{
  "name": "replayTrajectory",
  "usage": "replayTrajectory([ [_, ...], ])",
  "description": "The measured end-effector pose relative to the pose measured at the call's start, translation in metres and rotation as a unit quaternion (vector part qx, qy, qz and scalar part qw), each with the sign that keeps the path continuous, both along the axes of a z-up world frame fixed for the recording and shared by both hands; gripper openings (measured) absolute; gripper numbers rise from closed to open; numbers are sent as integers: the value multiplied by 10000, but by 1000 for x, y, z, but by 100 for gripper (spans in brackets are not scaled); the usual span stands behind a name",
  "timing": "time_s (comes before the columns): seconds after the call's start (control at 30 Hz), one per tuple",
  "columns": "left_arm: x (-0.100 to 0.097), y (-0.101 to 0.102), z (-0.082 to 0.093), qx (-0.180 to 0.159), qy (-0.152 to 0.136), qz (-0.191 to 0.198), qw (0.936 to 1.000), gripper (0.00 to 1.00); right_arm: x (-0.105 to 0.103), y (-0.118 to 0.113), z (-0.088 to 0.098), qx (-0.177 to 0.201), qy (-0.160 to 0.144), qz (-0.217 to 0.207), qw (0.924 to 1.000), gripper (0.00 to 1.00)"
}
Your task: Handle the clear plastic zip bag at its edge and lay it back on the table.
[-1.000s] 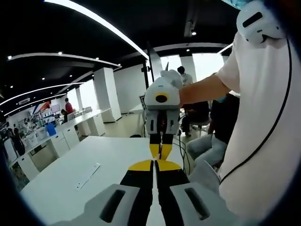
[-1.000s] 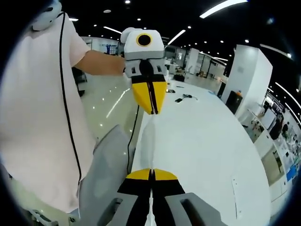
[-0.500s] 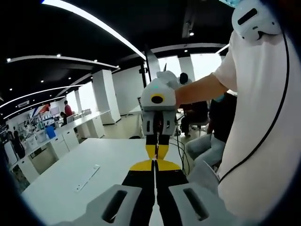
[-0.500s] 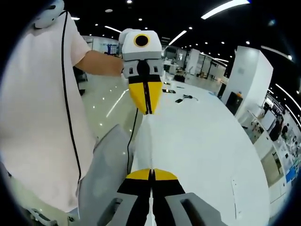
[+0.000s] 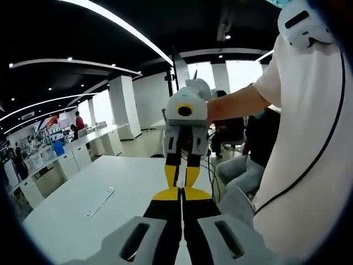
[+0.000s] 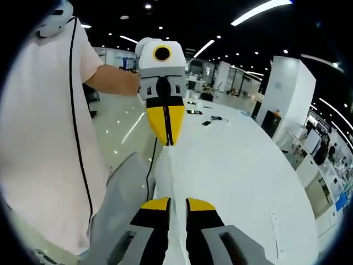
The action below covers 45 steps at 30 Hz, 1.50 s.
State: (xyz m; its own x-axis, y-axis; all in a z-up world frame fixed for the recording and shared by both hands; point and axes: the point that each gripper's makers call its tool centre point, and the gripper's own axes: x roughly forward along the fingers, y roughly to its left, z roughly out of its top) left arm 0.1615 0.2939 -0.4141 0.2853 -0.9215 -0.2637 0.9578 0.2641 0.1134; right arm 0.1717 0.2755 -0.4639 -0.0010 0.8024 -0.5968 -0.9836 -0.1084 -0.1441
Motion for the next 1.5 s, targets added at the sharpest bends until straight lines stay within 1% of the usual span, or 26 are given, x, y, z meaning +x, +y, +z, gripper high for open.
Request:
replayTrajectory([
  [0.13,2,-1,-2,18,115,36,9999,0,-6,10,10,193,-24,103,9998,6],
  [0.17,3,0,-2,22,59,65,10000,0,-7,12,11,210,-84,154,9996,5],
  [0.2,2,-1,-3,21,95,45,9999,0,-7,13,11,217,-96,156,9996,5],
  [0.3,4,-2,-2,26,75,75,9999,0,-7,17,16,320,-115,158,9993,5],
  [0.53,3,-5,-3,71,69,79,9999,0,-8,24,25,468,-72,176,9987,3],
  [1.0,4,-2,-6,172,32,60,9998,0,-11,28,28,394,-105,298,9987,1],
  [1.1,3,-2,-6,196,14,46,9998,0,-12,28,27,362,-142,342,9987,0],
  [1.17,2,-3,-6,208,1,36,9998,0,-12,28,27,348,-243,399,9983,0],
  [1.3,2,-2,-7,227,4,18,9997,0,-12,27,27,328,-244,418,9983,0],
  [1.5,2,-4,-7,293,-84,-10,9995,0,-11,26,26,292,-314,456,9980,0],
])
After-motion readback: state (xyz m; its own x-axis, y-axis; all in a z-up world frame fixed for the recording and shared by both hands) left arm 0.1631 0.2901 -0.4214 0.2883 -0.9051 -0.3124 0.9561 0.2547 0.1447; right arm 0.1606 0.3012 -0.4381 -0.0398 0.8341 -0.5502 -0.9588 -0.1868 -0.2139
